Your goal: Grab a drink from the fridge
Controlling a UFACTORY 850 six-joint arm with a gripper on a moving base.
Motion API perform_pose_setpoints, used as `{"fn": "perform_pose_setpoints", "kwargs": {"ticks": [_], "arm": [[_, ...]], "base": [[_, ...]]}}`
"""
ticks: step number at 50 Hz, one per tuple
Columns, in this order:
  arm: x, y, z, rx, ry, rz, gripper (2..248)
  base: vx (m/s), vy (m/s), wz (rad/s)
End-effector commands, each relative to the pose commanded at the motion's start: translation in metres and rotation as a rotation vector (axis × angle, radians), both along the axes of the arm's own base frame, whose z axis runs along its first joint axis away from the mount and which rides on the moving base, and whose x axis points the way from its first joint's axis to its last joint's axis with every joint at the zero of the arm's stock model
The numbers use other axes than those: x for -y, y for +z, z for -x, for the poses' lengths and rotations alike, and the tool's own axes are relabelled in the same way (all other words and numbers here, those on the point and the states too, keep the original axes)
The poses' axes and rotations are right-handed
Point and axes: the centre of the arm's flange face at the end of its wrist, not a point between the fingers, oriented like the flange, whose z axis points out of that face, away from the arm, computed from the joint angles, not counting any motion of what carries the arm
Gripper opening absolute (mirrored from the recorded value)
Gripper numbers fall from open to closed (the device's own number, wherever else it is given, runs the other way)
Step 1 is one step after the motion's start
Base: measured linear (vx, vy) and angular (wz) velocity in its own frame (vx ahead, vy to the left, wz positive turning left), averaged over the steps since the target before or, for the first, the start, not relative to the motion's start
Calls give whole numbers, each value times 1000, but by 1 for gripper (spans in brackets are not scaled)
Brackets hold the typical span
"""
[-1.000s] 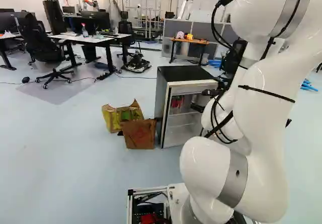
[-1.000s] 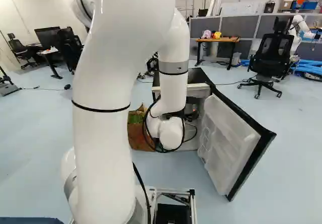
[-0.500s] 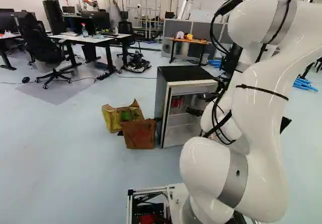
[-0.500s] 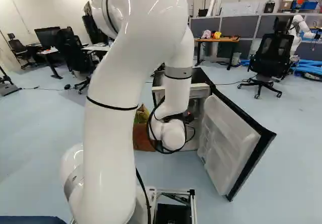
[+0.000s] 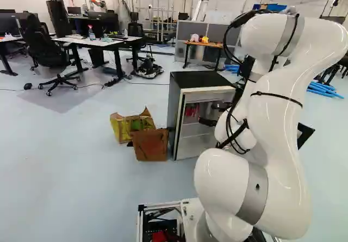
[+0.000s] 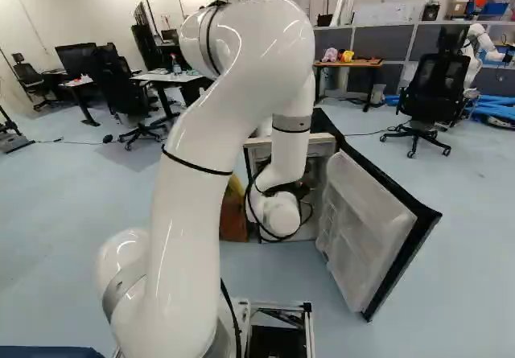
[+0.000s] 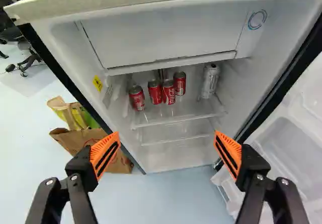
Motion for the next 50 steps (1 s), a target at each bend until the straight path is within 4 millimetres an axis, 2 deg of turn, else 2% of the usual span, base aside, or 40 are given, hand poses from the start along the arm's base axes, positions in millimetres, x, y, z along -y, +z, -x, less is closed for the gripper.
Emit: {"fn": "perform_pose_setpoints", "kwargs": {"ticks": [50], "arm": [[13, -77, -74, 3, 66, 2, 247]], "base": [[0, 0, 0]]}}
